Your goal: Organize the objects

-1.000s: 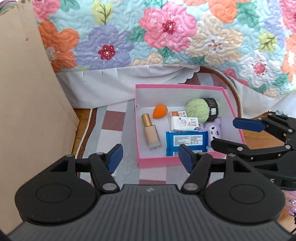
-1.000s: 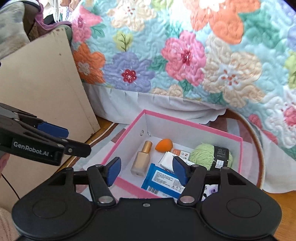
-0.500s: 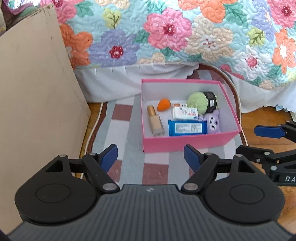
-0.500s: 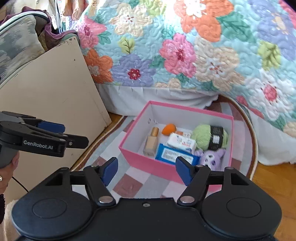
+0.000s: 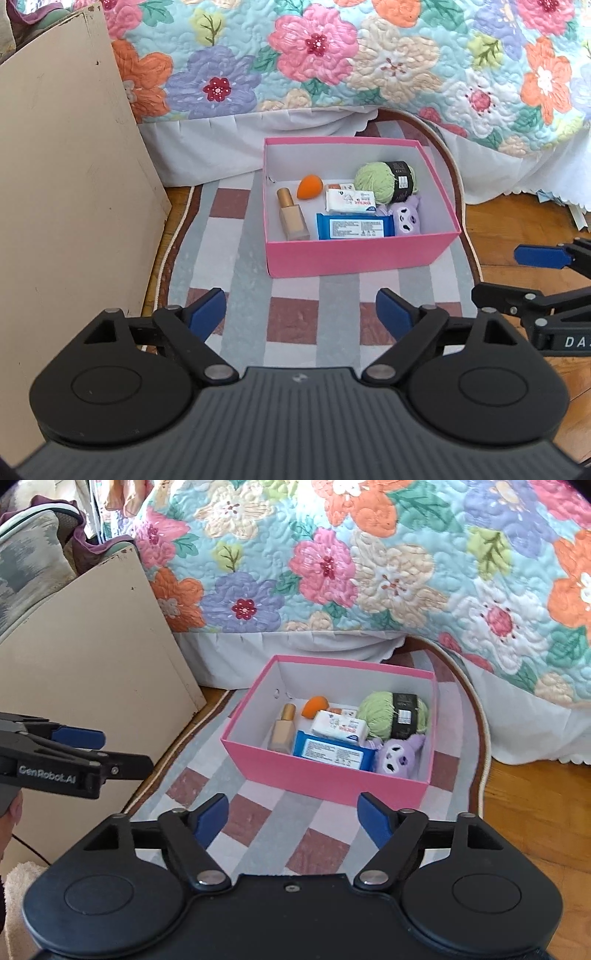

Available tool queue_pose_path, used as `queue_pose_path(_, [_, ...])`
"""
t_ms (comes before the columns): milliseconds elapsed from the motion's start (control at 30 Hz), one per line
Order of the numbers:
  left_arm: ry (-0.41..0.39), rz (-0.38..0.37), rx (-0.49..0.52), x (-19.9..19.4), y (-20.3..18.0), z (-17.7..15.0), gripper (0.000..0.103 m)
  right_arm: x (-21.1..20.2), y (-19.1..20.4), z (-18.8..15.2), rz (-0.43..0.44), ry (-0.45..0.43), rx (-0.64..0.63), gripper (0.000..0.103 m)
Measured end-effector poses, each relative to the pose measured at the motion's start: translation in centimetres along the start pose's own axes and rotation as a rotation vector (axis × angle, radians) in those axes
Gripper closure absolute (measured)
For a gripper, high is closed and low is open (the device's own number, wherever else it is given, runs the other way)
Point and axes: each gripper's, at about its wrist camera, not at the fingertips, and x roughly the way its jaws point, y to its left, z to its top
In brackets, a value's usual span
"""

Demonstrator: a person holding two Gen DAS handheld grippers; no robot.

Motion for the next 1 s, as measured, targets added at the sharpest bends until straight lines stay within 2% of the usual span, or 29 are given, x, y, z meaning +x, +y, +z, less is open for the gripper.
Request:
queue_pose_path(67, [0.003, 0.011, -0.001, 0.0, -0.2, -0.2, 0.006, 0.0, 0.0, -0.3, -0.042, 0.012, 0.012, 0.01])
queue_pose_path(133, [0.008, 0.023, 0.001, -0.1, -0.3, -0.4, 0.0, 0.3, -0.2, -0.4, -0.094, 0.037, 0.034, 0.01])
queue_pose_path(200, [0.038, 0.036, 0.001, 0.1, -0.5, -0.6, 0.0, 0.6, -0.4, -0.6, -0.134, 0.067, 0.06, 0.01])
queue_pose_path(433, [0.1, 0.083, 0.02, 0.6, -1.2, -1.0, 0.0, 0.4, -1.0, -1.2, -0.178, 0.065, 0.105, 0.01])
queue_pose_path(1000, [0.129, 0.115, -0.032, 0.6, -1.1, -1.6, 0.0, -0.2, -1.1, -1.5, -0.262, 0.099, 0.148, 0.01])
